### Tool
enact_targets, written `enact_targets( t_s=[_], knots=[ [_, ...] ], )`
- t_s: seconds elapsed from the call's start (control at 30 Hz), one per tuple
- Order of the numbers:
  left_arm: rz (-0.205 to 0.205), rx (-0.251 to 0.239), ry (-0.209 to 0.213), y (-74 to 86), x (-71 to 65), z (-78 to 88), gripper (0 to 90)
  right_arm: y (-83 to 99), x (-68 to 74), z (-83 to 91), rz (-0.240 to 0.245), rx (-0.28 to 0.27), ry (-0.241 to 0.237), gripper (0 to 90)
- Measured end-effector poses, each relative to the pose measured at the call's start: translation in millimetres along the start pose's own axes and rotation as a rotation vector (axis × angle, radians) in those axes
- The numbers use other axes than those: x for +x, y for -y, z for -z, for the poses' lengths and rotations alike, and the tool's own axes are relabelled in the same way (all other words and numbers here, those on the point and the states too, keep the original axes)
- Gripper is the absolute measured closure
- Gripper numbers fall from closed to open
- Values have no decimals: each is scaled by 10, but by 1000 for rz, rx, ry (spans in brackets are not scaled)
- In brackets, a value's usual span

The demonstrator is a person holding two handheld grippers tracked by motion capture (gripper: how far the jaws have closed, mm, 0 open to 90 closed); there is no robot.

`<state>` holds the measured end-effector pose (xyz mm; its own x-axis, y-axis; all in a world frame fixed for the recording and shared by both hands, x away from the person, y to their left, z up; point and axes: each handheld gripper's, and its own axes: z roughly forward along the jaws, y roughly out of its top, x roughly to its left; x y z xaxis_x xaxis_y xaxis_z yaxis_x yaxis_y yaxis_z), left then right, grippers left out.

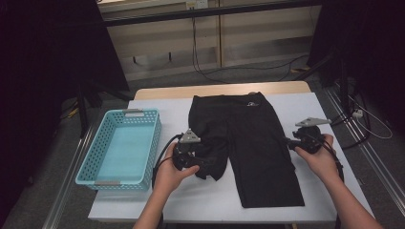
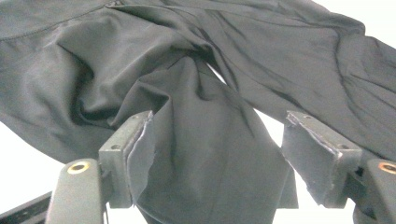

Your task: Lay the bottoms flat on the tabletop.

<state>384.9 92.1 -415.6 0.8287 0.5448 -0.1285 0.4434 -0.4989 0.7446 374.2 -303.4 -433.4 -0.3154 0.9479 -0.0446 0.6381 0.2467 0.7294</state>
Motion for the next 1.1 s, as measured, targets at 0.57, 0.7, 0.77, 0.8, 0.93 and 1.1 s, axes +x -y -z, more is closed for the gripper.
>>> enact_targets(
  t_s=[0.57, 0.7, 0.77, 0.8, 0.93, 1.1],
  knots=[
    [34, -15, -13, 39, 92, 52, 236, -296, -186, -688, -134, 7, 7, 898],
    [31, -13, -14, 42, 91, 42, 237, -240, -314, -668, -203, 12, -6, 900],
    [33, -13, -13, 40, 92, 41, 238, -232, -346, -645, -207, 17, 6, 900],
    [32, -12, -12, 40, 93, 41, 238, -229, -359, -637, -204, 12, 13, 886],
    [36, -11, -16, 42, 98, 33, 238, -253, -355, -631, -148, -1, 63, 689],
    [36, -11, -15, 37, 99, 30, 238, -337, -334, -685, -133, -34, 64, 573]
  ],
)
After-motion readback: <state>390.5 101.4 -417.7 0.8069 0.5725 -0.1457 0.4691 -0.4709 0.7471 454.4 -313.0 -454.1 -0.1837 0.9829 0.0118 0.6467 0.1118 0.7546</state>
